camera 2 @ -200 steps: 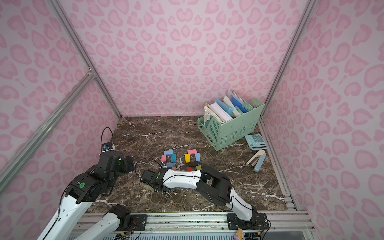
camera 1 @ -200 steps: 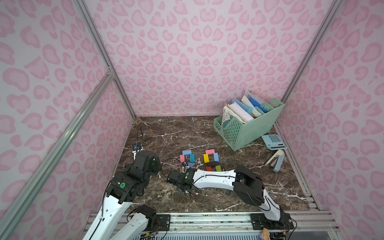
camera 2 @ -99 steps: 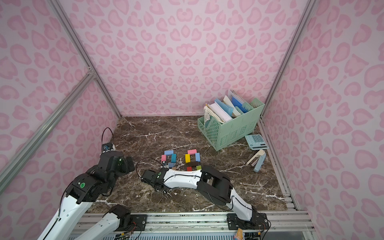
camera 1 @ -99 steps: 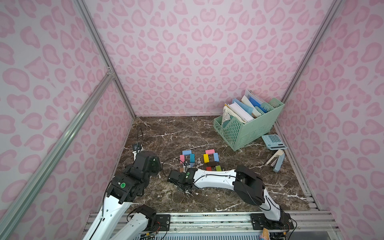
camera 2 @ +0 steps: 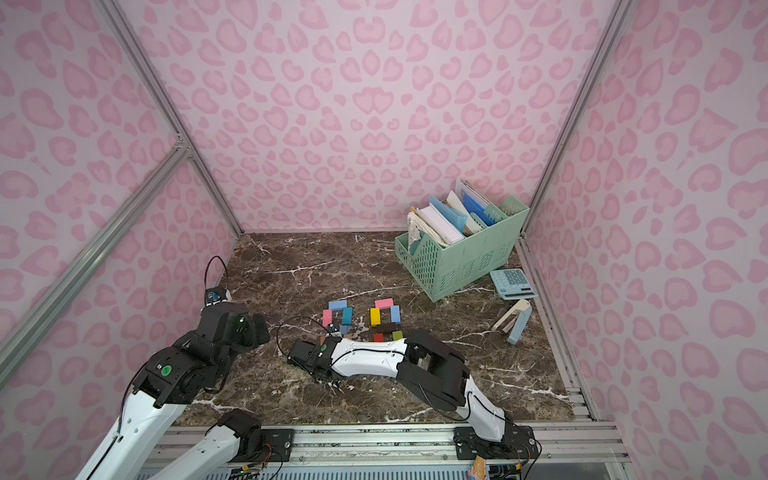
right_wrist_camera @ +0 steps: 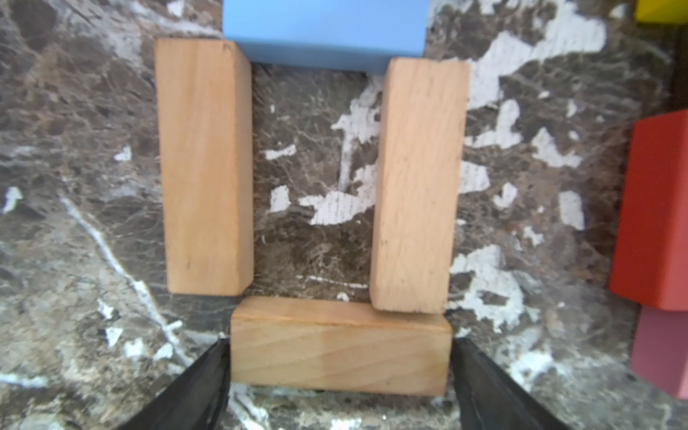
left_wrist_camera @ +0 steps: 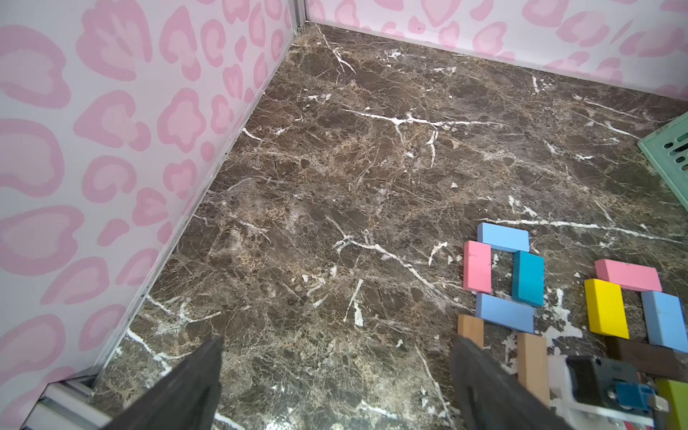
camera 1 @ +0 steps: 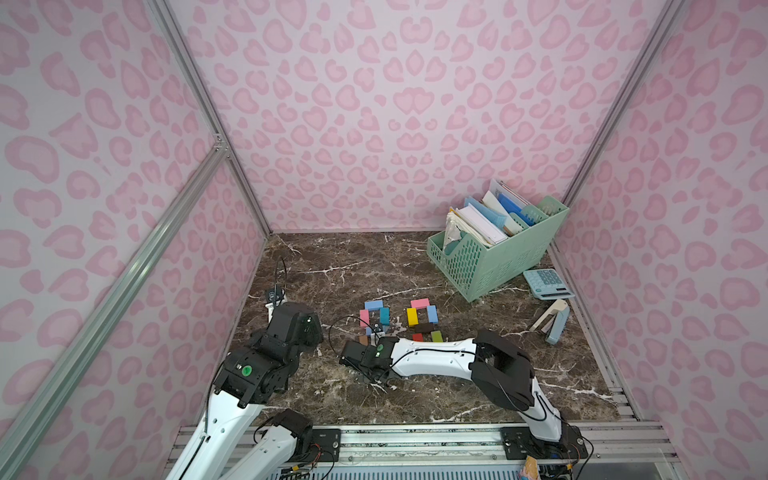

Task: Assemble the number 8 with building blocks
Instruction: Assemble the building block at the center of the board.

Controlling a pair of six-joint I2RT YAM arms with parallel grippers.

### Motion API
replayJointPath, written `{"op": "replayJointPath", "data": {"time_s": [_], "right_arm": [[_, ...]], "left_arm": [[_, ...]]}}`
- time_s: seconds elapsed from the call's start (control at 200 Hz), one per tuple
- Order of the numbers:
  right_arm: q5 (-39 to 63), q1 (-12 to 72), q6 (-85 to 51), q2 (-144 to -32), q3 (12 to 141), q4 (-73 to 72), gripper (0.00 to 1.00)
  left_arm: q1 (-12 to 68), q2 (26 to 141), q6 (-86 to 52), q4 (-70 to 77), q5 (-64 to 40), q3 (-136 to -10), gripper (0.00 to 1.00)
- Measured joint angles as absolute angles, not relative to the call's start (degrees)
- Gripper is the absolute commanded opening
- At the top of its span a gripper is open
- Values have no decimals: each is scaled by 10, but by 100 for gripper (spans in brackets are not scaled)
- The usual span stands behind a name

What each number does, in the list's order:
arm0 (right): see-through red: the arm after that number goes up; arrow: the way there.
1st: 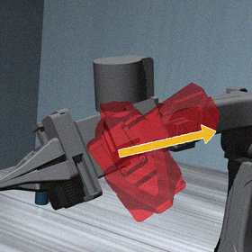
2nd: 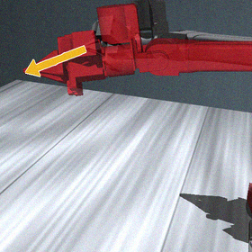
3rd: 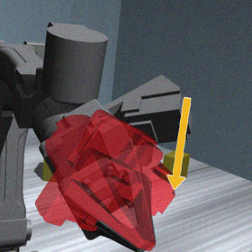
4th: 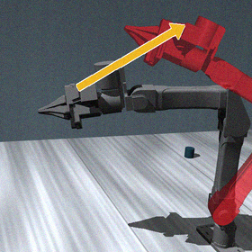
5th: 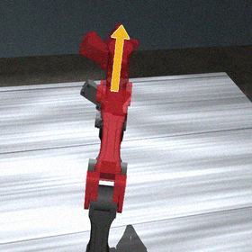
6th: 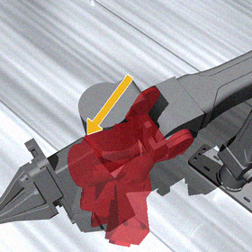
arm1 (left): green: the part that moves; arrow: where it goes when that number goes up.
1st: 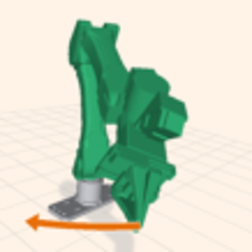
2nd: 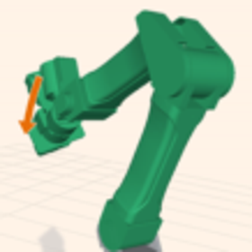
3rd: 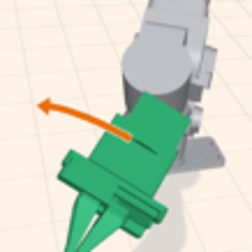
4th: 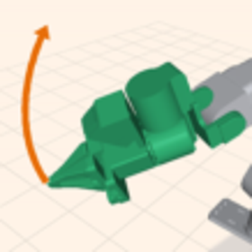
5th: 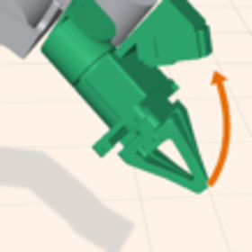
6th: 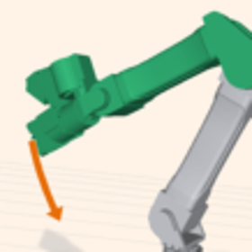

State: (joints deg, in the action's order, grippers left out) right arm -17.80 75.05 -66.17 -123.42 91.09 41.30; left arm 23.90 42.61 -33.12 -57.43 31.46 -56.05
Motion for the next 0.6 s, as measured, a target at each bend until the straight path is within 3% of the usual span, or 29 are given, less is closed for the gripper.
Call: {"op": "replayJointPath", "data": {"time_s": [0.6], "right_arm": [[-170, 753, -632, -1221, 895, 370, 98]], "left_arm": [[238, 426, -333, -574, 315, -556, 98]]}}
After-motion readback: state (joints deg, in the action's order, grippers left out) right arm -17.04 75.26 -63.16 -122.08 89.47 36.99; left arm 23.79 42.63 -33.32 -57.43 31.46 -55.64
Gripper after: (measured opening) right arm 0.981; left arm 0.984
